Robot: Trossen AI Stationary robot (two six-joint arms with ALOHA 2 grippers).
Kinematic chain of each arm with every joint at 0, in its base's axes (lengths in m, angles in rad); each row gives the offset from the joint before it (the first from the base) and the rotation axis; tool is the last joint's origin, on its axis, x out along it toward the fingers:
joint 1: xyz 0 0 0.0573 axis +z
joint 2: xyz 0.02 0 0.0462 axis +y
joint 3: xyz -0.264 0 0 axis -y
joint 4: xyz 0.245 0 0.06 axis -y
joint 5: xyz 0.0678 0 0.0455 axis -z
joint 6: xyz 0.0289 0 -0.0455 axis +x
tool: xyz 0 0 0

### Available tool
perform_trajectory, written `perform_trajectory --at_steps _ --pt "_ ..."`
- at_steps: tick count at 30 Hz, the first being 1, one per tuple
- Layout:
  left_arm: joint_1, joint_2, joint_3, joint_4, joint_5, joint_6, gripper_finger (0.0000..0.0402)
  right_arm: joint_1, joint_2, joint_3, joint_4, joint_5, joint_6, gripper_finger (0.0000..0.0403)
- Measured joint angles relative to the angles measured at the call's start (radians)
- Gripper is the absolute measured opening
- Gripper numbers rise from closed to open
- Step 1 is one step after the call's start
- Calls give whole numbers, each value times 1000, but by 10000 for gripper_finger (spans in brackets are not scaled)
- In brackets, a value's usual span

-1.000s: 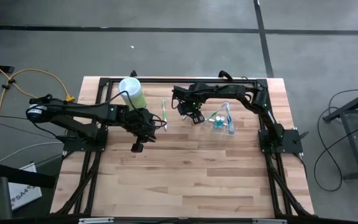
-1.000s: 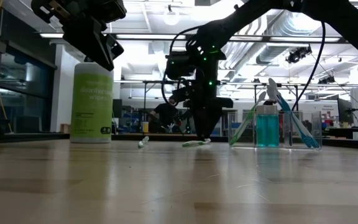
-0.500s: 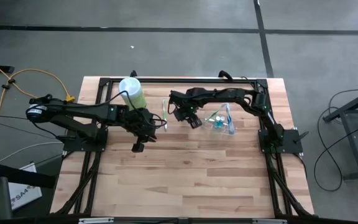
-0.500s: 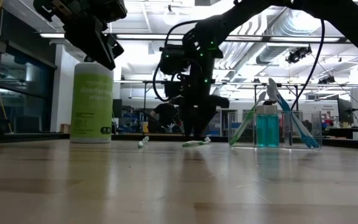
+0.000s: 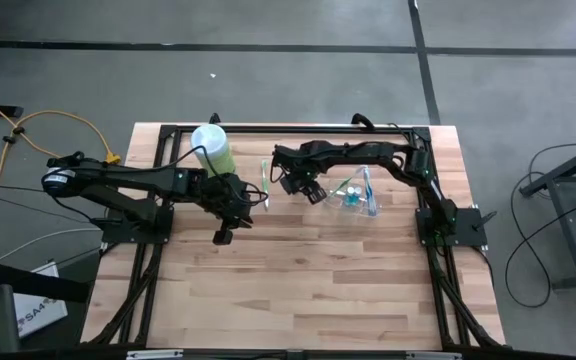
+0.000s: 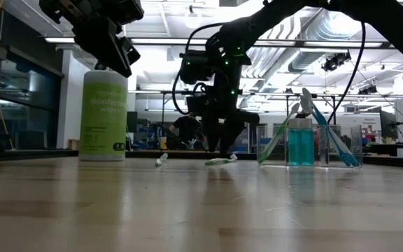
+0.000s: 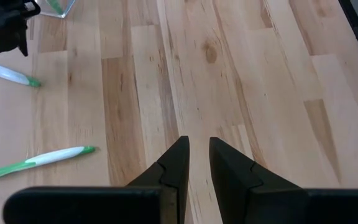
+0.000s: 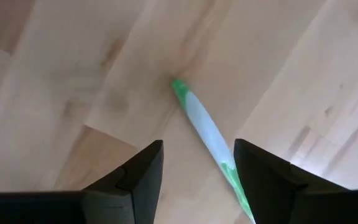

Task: Pick & Place toothbrushing station
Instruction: Put the right green toothbrush into the left of the transparent organizer

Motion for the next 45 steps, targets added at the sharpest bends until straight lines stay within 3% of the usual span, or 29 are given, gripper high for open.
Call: perform_trajectory --at_steps 11,26,33,45 --pt "0 0 0 1 0 0 57 39 -6 -132 103 128 -78 189" --pt "0 0 0 6 0 0 57 34 -13 -138 164 175 -110 189" --pt "0 0 0 6 0 0 57 15 -25 -138 269 269 -133 189" --pt "0 0 0 5 0 -9 57 -4 -37 -136 279 120 -150 189"
